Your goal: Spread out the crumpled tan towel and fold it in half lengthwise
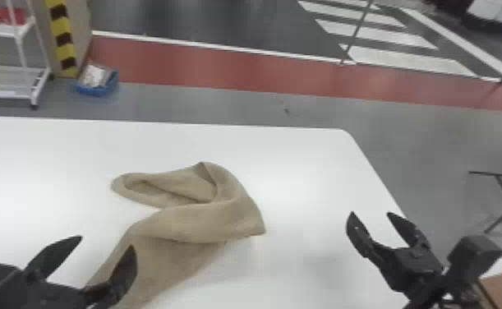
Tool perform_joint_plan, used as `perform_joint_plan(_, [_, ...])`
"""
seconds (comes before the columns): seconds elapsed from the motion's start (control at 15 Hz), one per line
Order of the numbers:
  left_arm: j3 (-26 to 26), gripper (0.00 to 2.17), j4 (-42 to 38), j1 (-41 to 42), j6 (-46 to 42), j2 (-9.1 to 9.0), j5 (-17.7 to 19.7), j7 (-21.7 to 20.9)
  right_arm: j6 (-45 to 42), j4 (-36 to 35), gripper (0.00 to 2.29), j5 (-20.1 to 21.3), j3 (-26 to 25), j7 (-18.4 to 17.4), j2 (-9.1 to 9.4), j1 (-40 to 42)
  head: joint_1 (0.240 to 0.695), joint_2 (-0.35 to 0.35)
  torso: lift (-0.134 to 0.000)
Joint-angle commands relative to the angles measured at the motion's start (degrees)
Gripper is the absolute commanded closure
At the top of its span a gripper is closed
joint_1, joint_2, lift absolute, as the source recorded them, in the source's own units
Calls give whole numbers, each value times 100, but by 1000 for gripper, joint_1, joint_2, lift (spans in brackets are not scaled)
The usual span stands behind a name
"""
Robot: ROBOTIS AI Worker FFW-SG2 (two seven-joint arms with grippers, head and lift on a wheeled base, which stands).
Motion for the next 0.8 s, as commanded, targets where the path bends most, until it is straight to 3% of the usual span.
perform_joint_plan(0.0, [-123, 161, 138, -53, 338, 9, -40, -46, 35, 85, 87, -117, -271, -1, 5, -2, 695, -350, -124])
perform_joint_plan(0.2, [-123, 198, 129, 96, 409, 149, 4, -98, 35, 181, 87, -117, -333, -1, 5, -29, 695, -350, -124])
perform_joint_plan(0.73, [-35, 198, 24, 334, 602, 281, -31, -10, 35, 216, 87, -100, -333, 52, 5, -46, 695, -350, -124])
